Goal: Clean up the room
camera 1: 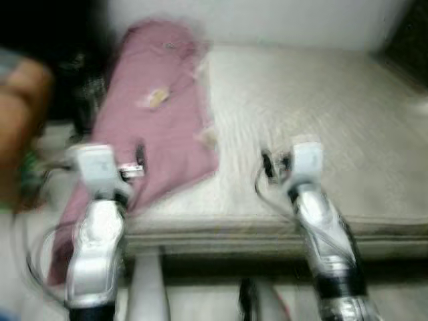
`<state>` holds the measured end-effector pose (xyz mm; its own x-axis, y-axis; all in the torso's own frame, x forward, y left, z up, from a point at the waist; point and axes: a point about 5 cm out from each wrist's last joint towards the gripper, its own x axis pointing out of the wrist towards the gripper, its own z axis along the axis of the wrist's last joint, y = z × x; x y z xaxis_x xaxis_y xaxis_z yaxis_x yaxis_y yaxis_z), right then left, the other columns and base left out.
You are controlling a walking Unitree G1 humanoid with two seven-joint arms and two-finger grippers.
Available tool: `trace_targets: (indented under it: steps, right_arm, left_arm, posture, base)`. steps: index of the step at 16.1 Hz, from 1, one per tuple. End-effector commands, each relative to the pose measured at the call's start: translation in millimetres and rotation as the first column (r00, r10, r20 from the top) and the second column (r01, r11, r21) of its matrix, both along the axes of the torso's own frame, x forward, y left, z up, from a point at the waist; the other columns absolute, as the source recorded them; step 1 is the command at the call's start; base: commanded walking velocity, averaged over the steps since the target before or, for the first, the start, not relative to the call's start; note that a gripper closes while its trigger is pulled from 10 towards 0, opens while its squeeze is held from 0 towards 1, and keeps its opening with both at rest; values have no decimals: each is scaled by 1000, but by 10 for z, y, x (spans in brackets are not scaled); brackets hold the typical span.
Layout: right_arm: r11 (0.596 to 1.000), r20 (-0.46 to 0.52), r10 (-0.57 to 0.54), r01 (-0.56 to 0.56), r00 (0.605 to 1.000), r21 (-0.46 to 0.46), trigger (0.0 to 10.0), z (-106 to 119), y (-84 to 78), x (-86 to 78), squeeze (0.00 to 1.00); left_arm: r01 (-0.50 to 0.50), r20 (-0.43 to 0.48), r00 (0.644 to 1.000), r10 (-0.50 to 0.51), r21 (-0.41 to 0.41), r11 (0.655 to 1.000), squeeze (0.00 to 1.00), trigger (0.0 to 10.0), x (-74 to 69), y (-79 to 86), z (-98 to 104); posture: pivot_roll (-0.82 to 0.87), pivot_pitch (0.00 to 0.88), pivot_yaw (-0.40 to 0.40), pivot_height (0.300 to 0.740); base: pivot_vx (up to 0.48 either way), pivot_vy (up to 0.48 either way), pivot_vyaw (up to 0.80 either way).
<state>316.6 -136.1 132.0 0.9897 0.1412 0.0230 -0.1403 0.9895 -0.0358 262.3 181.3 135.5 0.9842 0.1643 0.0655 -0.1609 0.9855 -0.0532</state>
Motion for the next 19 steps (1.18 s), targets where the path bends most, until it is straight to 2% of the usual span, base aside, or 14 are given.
trace_targets:
  steps: [1,5,12,15,17,19]
  right_arm:
    - [1000,-39,4,-4,999,1,10000,-95,7,-36,0]
    - [1000,-39,15,-15,999,-3,10000,-99,16,-31,0]
    - [1000,-39,21,-21,999,-5,10000,-95,20,-30,0]
    - [1000,-37,23,-24,999,-6,10000,-71,25,-14,0]
    - [1000,-33,20,-20,999,-5,10000,-61,27,-13,0]
    - [1000,-36,17,-17,999,-2,10000,-63,25,-15,0]
  left_arm:
    - [16,-32,999,-16,-3,1000,0,10000,16,-28,-49]
    - [-4,-47,999,3,-23,1000,0,10000,2,11,-73]
    - [-13,-59,998,12,-18,1000,0,10000,17,54,-86]
    - [-20,-50,999,19,-2,1000,0,10000,106,130,-25]
    - [-33,-37,999,33,-1,999,0,10000,121,192,12]
    - [-27,-35,999,27,-4,1000,0,10000,111,184,8]
  posture:
    - [42,40,-42,616]
    - [45,37,-48,616]
    - [37,49,-48,532]
    - [34,85,-44,492]
    - [33,86,-37,487]
    - [31,90,-35,487]
  base:
    - [0,0,0]
    - [0,0,0]
    - [0,0,0]
    - [0,0,0]
    - [0,0,0]
    - [0,0,0]
